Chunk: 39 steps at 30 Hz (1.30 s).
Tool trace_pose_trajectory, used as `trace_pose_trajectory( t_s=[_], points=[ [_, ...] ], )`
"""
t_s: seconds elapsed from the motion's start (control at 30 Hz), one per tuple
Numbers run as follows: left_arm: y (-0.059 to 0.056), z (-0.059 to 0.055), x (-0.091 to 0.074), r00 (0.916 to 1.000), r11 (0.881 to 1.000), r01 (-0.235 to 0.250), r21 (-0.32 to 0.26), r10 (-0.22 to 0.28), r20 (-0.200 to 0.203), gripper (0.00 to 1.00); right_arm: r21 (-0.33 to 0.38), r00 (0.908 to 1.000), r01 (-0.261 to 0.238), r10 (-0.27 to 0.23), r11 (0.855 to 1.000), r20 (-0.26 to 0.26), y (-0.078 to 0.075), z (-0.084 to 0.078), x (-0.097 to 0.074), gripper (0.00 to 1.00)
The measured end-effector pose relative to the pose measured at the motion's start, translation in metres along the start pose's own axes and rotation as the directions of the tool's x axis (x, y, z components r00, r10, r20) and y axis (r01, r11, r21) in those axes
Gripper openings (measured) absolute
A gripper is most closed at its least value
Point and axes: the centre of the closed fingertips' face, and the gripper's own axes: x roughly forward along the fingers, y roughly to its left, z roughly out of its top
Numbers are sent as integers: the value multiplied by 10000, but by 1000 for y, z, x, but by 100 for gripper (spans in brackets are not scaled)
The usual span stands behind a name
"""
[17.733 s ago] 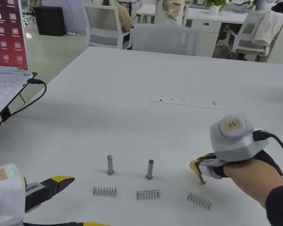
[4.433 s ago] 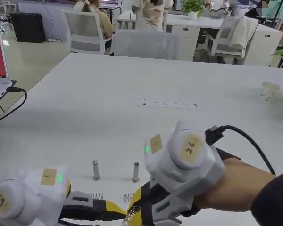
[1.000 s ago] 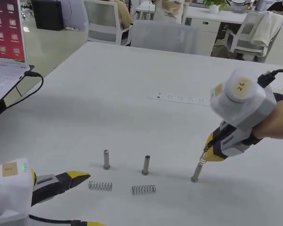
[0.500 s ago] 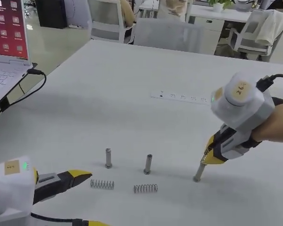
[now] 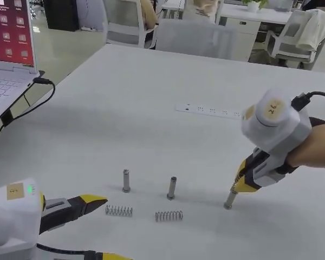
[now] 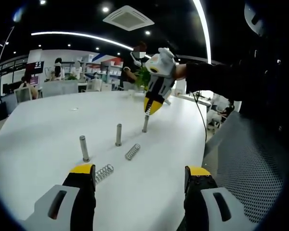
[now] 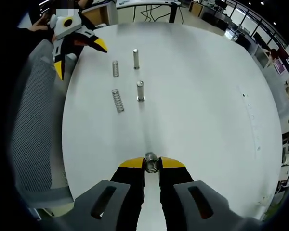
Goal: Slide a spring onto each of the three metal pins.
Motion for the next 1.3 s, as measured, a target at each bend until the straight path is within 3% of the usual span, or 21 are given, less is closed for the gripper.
trace_pose_trajectory(
  t_s=[0.87,1.3],
  points=[
    [1,0,-1,10000,10000,5,-16,-5,-18,71,266,9993,-123,132,9996,-351,0,-13,35,9],
    [1,-1,-2,10000,10000,-11,-36,11,-12,71,406,9994,-95,109,9991,-340,1,-14,40,9]
  ],
)
